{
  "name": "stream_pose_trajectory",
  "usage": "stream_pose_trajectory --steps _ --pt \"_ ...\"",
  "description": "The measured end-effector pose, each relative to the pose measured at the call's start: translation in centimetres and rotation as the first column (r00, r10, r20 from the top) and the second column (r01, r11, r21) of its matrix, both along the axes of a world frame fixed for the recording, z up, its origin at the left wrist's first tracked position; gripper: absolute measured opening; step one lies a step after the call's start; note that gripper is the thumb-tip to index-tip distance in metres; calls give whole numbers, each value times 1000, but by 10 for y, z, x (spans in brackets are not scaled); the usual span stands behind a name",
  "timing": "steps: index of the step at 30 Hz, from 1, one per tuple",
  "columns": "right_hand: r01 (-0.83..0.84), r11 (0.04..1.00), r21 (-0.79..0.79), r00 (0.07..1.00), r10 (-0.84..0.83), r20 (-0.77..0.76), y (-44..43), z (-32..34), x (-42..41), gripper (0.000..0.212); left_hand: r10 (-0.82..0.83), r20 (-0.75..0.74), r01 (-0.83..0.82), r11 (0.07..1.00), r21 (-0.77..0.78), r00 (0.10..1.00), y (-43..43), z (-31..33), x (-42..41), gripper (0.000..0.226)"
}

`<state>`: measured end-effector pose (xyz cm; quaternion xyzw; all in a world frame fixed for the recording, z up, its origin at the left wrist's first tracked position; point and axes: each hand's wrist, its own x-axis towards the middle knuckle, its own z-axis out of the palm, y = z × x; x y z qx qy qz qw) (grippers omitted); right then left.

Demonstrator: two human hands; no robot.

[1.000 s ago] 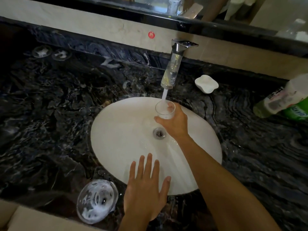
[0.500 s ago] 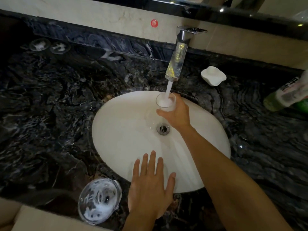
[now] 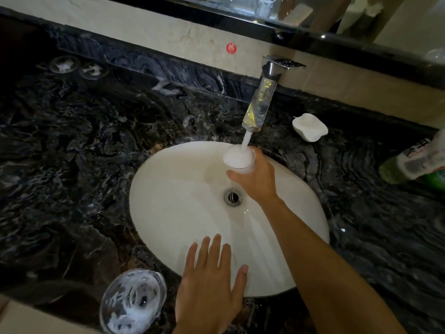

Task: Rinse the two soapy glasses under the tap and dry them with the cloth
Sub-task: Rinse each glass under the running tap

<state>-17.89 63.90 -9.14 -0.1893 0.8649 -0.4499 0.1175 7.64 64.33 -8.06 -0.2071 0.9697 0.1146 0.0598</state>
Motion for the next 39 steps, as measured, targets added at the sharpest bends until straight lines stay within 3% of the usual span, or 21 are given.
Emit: stream_pose_trajectory --steps 9,15,23,26,32,35,39 --pt "-69 993 92 996 73 -45 0 2 -4 76 19 -47 -20 1000 -9 999 0 1 1 61" --pt "-124 952 279 983 157 -100 -3 8 -11 74 23 -52 -24 1000 -17 998 0 -1 -1 60" --pt "-283 739 611 924 382 -34 -8 18 -23 91 21 -32 -21 1000 -14 999 0 1 0 60" --pt "-312 736 601 928 373 24 -11 20 -25 92 23 -32 -23 1000 -11 999 -1 2 0 59" --pt "-311 851 424 948 246 201 -14 24 -38 60 35 -43 -34 999 15 998 0 -1 -1 60" --pt "-370 856 361 917 273 291 -16 24 -40 55 59 -77 -56 998 32 995 -1 -3 -2 65" --pt "-404 901 160 828 285 483 -24 22 -42 58 67 -67 -65 997 34 995 -1 -3 -3 70"
